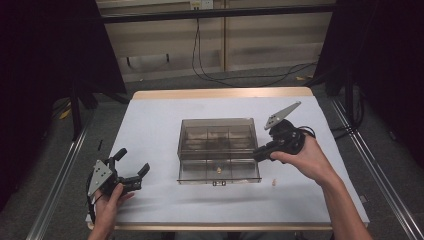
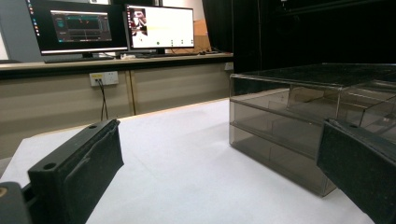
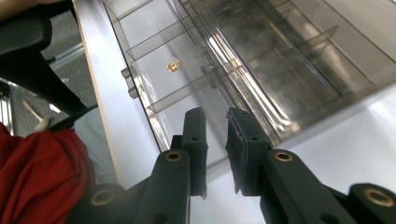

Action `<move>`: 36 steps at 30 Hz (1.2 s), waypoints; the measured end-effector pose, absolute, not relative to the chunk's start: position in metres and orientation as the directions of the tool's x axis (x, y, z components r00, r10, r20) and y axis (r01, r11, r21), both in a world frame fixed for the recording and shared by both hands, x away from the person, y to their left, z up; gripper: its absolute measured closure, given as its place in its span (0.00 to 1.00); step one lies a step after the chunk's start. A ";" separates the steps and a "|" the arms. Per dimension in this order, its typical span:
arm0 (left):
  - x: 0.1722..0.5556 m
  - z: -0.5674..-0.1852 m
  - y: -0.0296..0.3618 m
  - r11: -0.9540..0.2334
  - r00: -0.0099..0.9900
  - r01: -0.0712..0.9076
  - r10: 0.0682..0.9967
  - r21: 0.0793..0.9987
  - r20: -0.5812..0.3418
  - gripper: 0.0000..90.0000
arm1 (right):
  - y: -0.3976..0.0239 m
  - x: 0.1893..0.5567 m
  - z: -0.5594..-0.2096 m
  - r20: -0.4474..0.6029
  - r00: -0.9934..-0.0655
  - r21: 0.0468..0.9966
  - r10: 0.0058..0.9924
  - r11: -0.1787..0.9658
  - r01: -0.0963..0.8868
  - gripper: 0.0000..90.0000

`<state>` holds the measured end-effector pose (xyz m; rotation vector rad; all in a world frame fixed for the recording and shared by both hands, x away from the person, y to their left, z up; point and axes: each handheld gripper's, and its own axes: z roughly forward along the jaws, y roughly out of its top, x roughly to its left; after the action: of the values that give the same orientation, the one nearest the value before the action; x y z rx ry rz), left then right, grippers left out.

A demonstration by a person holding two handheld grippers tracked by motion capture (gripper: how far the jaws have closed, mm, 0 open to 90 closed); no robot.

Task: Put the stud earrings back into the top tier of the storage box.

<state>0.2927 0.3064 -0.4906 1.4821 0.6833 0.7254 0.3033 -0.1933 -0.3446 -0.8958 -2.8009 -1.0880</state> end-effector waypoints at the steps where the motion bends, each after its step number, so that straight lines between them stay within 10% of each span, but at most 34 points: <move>1: 0.293 -0.491 0.306 -0.036 0.622 -0.010 0.783 0.999 0.034 0.00 | -0.198 0.301 -0.344 0.205 -0.831 0.621 0.517 0.587 0.519 0.86; 36: 0.293 -0.491 0.307 -0.036 0.621 -0.009 0.783 0.999 0.034 0.00 | -0.231 0.305 -0.432 0.216 -0.755 0.306 0.620 0.691 0.655 0.88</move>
<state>0.2927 0.3065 -0.4906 1.4828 0.6860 0.7244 0.3053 -0.2313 -0.4319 -1.0580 -2.8003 -0.5625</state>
